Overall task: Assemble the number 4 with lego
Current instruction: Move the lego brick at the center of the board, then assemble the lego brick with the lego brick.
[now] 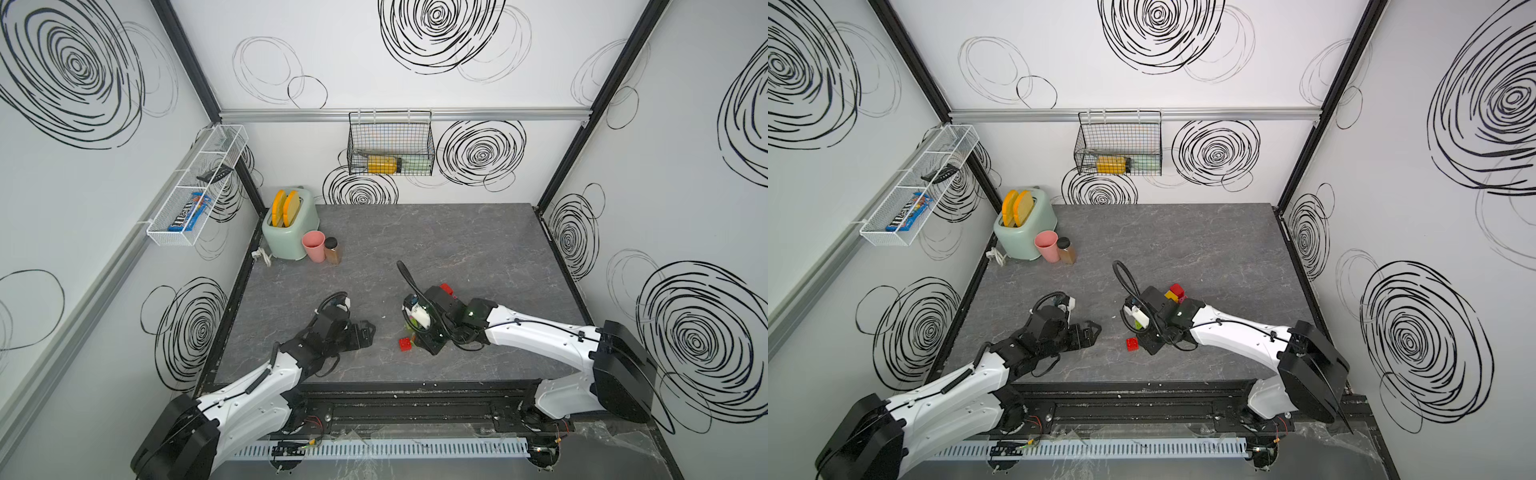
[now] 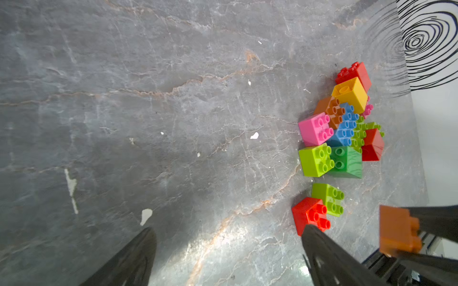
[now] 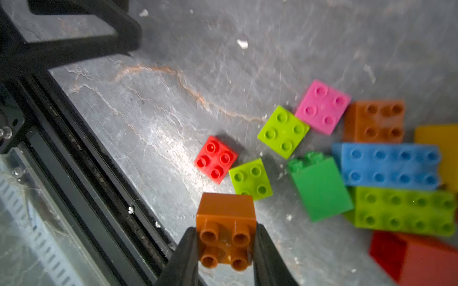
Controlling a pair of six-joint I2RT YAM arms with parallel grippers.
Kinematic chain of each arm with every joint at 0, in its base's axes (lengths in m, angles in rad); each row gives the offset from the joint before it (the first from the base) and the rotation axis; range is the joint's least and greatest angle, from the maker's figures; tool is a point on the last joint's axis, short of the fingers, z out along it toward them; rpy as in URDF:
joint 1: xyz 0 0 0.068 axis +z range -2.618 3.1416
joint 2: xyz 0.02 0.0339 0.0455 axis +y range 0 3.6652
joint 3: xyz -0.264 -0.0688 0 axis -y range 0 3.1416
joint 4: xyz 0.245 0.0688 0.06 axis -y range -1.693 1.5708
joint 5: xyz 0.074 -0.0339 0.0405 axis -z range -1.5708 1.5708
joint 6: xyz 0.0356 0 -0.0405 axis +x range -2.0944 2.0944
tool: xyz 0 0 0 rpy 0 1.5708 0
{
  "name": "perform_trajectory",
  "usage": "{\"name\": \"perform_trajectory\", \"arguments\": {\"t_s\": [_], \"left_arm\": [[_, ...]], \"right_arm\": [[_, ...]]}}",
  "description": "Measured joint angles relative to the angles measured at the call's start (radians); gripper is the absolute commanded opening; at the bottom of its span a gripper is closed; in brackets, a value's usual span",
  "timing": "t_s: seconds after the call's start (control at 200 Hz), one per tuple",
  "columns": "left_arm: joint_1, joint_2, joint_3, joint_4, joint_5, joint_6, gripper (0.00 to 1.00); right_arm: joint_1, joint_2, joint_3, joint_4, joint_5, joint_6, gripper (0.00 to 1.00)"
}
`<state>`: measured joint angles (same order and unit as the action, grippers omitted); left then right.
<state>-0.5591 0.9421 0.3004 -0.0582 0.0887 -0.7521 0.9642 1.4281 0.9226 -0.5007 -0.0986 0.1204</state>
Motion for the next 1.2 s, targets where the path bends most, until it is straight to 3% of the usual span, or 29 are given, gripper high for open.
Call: {"name": "perform_trajectory", "arguments": {"t_s": [0.145, 0.325, 1.201], "left_arm": [[0.011, -0.034, -0.012, 0.001, 0.0, -0.007, 0.96], [0.044, -0.054, -0.033, 0.003, 0.014, -0.021, 0.96], [0.081, -0.042, -0.039, 0.002, 0.05, -0.022, 0.96]], "right_arm": [[-0.014, 0.06, 0.048, -0.026, 0.026, -0.15, 0.0], [-0.048, 0.111, 0.047, -0.037, 0.019, -0.233, 0.0], [-0.056, 0.246, 0.133, -0.112, -0.022, -0.321, 0.0]]}}
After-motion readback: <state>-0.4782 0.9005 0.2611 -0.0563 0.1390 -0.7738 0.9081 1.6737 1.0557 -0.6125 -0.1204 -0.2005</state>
